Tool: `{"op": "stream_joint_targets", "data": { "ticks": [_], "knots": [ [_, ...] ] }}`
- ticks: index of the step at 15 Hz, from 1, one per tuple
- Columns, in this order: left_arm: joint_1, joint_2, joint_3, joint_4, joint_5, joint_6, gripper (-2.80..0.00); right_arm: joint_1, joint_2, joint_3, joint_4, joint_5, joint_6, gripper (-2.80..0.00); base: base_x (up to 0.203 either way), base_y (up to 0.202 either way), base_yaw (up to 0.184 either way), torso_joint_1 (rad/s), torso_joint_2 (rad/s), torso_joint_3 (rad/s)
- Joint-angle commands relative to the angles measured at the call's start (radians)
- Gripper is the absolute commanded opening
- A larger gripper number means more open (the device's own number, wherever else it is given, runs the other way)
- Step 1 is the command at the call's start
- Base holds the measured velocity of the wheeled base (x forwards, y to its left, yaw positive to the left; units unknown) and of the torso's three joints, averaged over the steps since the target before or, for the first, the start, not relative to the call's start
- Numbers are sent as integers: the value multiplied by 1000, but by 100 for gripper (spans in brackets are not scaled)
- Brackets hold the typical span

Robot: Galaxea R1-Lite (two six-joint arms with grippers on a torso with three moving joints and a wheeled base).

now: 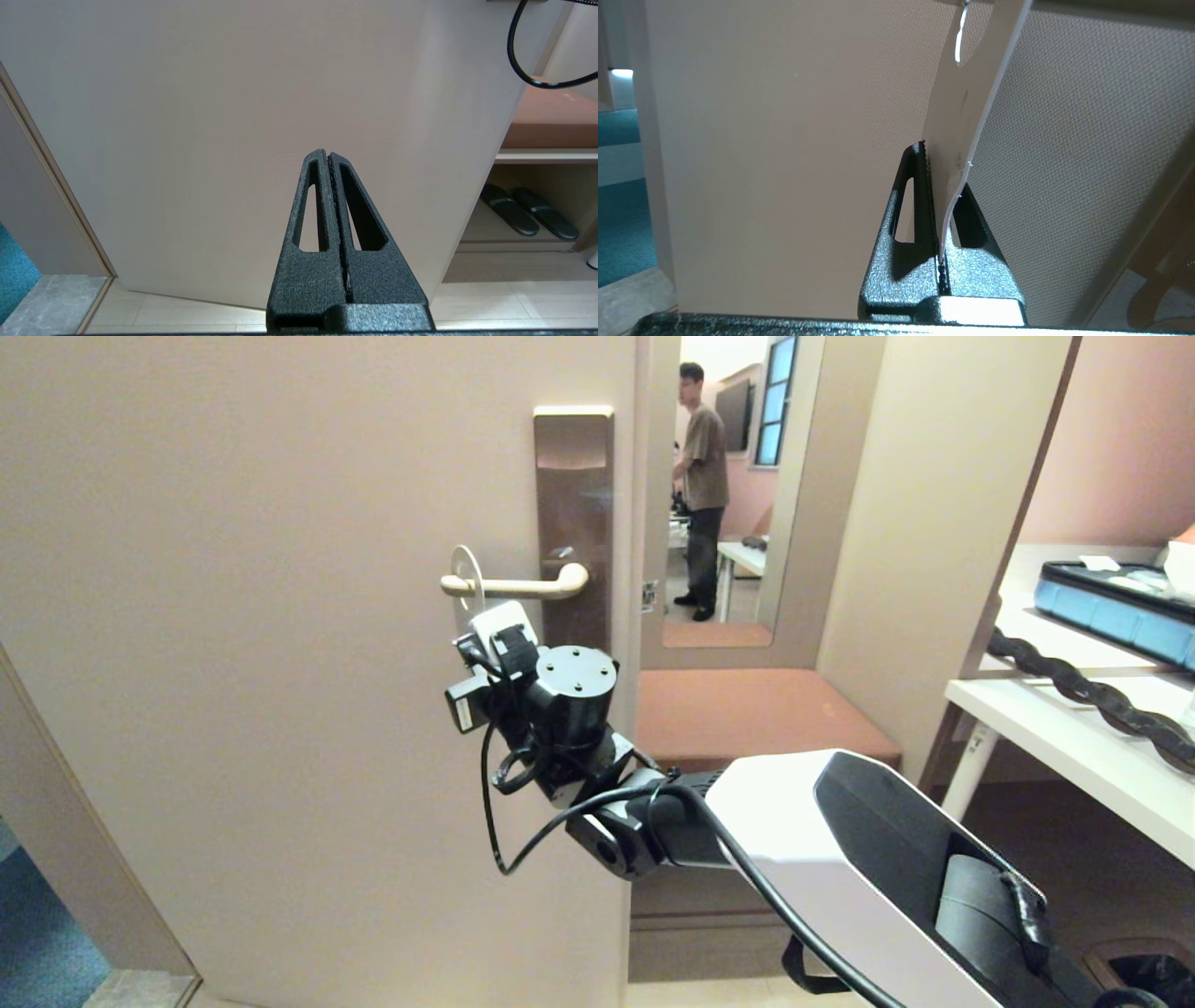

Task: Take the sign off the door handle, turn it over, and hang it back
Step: Take down the sign

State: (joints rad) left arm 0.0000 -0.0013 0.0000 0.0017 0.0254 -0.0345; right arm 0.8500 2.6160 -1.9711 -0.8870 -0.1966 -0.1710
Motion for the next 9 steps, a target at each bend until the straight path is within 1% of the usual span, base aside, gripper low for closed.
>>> {"op": "stream_joint_targets", "data": {
  "ticks": [1, 5, 8, 9],
  "knots": [
    [0, 1, 0, 0, 1, -1, -280, -2, 13, 0, -7, 0, 6, -280, 0, 0, 0, 0, 0, 0],
    [0, 1, 0, 0, 1, -1, -280, -17, 18, -1, -7, 6, 7, -280, 0, 0, 0, 0, 0, 0],
    [0, 1, 0, 0, 1, -1, -280, -40, 13, -6, -3, 66, 7, -280, 0, 0, 0, 0, 0, 0],
    [0, 1, 0, 0, 1, -1, -280, -46, 9, -11, -1, 68, 7, -280, 0, 0, 0, 0, 0, 0]
  ]
}}
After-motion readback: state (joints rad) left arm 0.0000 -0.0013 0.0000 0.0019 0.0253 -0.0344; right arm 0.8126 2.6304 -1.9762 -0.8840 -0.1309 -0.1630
